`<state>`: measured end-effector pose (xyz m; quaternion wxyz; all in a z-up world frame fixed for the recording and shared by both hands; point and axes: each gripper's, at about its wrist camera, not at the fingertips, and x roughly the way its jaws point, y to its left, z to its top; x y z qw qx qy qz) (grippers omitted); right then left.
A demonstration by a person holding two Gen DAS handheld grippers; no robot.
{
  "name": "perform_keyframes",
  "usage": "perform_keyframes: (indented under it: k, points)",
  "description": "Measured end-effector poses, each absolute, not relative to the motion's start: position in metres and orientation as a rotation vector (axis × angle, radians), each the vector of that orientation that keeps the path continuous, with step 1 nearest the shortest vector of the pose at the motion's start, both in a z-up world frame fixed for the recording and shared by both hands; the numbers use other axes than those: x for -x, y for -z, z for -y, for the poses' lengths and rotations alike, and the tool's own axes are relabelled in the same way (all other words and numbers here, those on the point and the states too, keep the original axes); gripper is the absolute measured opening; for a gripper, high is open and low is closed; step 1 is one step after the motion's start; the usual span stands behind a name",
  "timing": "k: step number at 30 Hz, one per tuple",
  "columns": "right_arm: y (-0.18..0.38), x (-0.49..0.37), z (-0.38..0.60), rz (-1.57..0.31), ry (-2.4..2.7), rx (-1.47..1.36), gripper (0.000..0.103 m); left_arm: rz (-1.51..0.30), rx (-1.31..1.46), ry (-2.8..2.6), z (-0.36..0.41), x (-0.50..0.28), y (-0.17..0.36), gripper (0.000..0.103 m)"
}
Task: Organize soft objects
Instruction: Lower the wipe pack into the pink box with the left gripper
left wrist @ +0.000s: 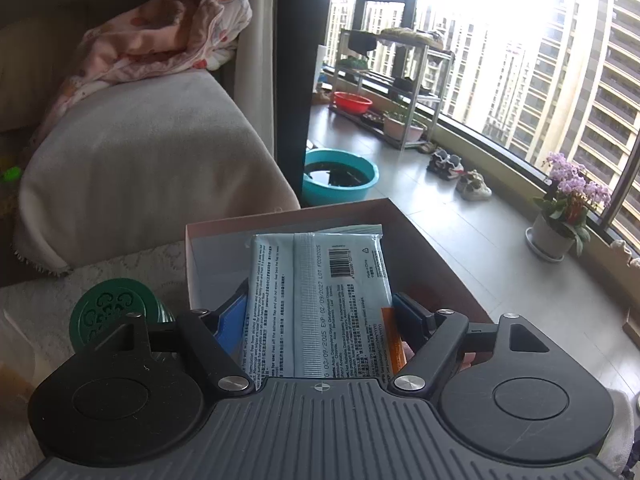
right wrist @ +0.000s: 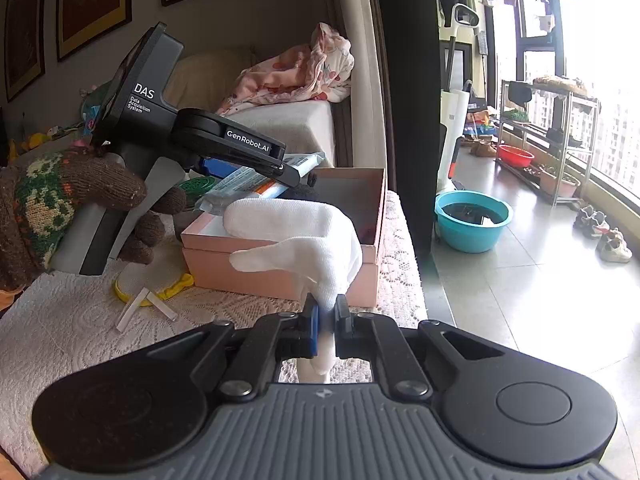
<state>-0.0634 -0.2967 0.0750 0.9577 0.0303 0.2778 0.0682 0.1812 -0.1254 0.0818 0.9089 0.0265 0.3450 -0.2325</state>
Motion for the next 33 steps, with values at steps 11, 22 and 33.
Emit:
perform_keyframes:
  k: [11, 22, 33]
  points:
    - [-0.075, 0.063, 0.296, -0.573, -0.142, -0.064, 0.007, -0.757, -0.061, 0.495, 0.127, -0.181, -0.074, 0.081]
    - [-0.097, 0.044, 0.299, -0.513, -0.131, -0.068, 0.007, -0.839, 0.055, 0.496, 0.108, -0.194, -0.069, 0.082]
    - [-0.161, -0.068, 0.300, -0.437, -0.155, -0.090, 0.007, -0.742, 0.028, 0.493, 0.104, -0.199, -0.074, 0.079]
